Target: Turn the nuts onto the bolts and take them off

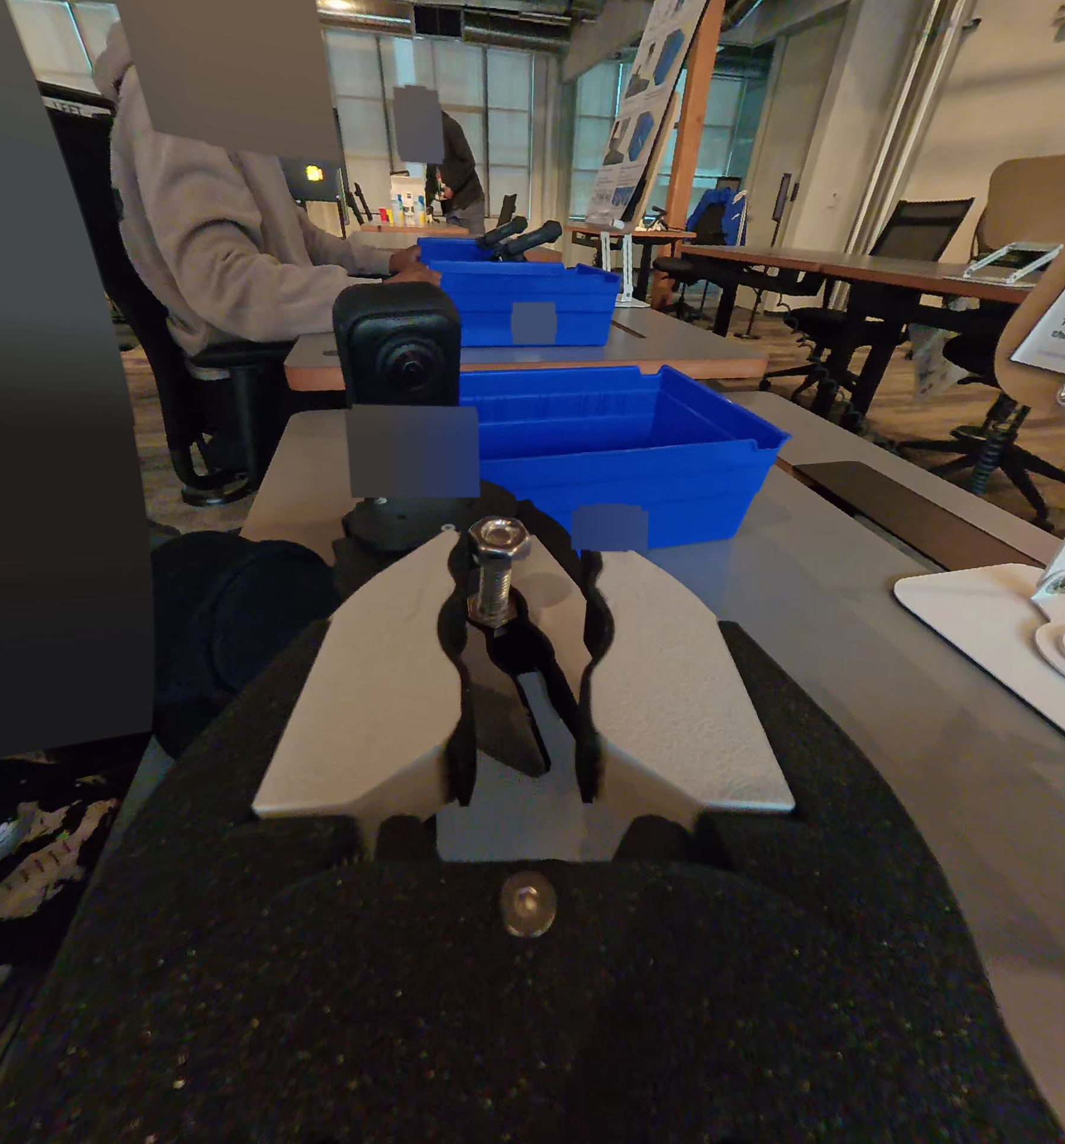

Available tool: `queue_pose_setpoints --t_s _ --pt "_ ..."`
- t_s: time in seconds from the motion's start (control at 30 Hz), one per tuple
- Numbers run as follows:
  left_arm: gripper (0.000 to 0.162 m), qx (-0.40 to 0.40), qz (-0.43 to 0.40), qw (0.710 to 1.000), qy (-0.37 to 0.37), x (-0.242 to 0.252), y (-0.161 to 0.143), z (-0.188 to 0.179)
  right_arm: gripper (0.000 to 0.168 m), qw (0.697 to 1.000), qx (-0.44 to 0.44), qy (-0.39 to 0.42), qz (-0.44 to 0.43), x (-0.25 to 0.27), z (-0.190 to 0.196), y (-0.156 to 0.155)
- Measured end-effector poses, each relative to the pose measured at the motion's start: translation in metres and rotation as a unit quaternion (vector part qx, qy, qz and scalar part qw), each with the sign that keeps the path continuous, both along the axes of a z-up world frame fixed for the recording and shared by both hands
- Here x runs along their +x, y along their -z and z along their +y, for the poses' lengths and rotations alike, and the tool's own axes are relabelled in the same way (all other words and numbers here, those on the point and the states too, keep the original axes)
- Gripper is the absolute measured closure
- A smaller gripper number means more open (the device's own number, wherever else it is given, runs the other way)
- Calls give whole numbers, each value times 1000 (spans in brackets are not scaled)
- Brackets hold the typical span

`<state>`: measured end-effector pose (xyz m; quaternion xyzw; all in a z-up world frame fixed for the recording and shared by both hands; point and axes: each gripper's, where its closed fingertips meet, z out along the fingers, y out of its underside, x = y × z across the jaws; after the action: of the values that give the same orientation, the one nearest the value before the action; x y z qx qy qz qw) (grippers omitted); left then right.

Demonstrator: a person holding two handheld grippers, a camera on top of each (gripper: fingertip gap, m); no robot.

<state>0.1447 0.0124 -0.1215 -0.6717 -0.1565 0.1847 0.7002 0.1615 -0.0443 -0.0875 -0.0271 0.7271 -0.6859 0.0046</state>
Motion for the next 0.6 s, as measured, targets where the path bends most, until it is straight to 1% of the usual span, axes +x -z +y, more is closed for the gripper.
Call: queue_pose_setpoints --t_s 0.07,0.1,0.13,0.17,0.33,0.37,0.4,0.43,0.53,0.6 --pt "150 1 -1 1000 -1 0 0 0 137 1000 2 -1 3 -1 5 1" --pt "150 3 -1 1000 -1 0 0 -1 144 1000 2 1 4 -3 9 1" --pt "150 4 0 1000 0 0 -1 -1 163 1000 0 15 7 -8 13 1" --pt "150 3 1 1000 0 0 -1 -1 168 1000 -6 20 9 -11 17 -1" --pt "150 -2 0 1000 2 0 1 1 168 1000 -20 -4 -4 -5 19 -5" --pt "150 -2 0 1000 2 1 1 0 164 1000 -22 -13 -5 -1 16 -6" --pt "150 -1 0 1000 2 1 1 0 152 999 -23 -21 -9 3 14 -6" --pt "150 -1 -1 1000 2 0 1 0 142 999 -22 -24 -11 5 11 -6" --pt "150 -4 -1 1000 4 1 2 1 133 1000 -9 -27 -11 8 2 -3" --pt "150 -7 -1 1000 5 1 3 2 132 1000 -1 -23 -6 9 -2 0"
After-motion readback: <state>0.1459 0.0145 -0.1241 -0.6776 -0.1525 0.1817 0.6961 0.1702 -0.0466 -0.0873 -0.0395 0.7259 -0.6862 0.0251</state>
